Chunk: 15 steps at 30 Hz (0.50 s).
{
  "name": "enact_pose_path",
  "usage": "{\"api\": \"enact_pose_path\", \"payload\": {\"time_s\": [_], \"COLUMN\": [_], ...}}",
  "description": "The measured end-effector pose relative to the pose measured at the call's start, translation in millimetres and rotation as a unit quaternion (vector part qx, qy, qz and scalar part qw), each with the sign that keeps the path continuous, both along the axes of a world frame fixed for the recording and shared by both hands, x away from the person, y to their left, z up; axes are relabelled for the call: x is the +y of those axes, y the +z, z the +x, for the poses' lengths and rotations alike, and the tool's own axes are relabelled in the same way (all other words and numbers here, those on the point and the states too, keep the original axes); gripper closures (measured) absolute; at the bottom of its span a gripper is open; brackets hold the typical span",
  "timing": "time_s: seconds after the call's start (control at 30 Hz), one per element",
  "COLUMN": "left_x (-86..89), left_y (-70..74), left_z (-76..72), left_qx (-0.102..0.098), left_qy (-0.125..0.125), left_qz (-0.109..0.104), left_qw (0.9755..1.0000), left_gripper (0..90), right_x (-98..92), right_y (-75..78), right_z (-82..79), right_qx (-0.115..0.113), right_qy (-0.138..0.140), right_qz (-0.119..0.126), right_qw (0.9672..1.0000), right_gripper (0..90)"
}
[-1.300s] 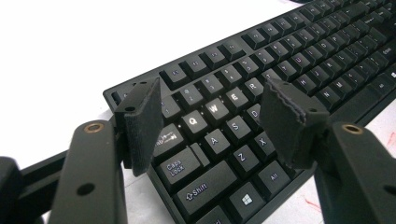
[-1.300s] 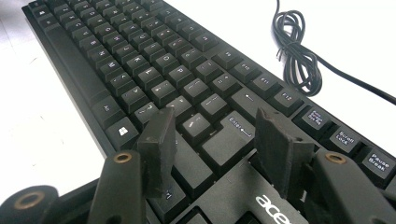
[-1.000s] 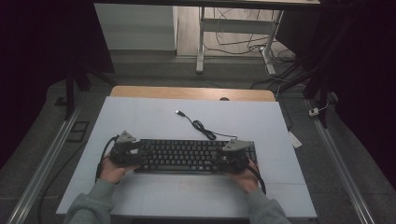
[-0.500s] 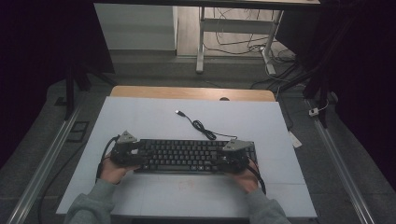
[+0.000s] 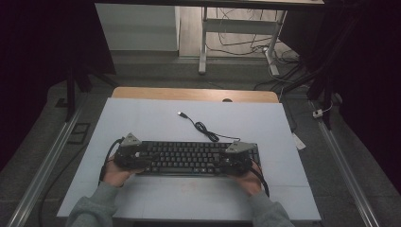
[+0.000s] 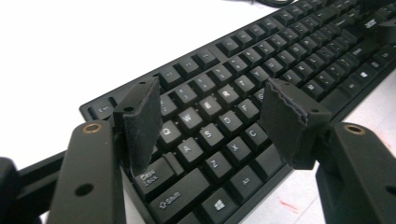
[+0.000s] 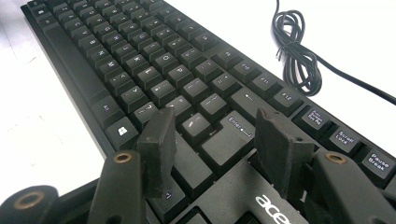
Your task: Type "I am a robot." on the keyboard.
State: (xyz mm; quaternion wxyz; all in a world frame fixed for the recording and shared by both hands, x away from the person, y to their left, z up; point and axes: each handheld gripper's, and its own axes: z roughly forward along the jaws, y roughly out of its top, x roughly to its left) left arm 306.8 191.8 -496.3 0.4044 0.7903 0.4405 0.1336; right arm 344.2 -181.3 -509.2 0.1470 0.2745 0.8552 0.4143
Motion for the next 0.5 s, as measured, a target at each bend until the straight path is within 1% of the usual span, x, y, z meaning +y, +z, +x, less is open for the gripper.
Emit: {"api": "enact_pose_path", "payload": {"time_s": [0.23, 0.5], "left_x": [-6.6, -18.4], "left_y": [1.9, 3.9], "left_z": [-2.0, -5.2], "left_qx": [0.002, 0.005], "left_qy": [-0.015, -0.040], "left_qz": [-0.003, -0.005], "left_qw": [0.9999, 0.9992], "left_gripper": [38.1, 38.6], "right_x": [0.0, 0.1], "right_y": [0.0, 0.1], "right_z": [0.0, -0.1], "right_qx": [0.000, 0.000], "right_qy": [0.000, 0.000], "right_qz": [0.000, 0.001], "right_qw": [1.0000, 1.0000], "right_gripper": [48.6, 48.6]}}
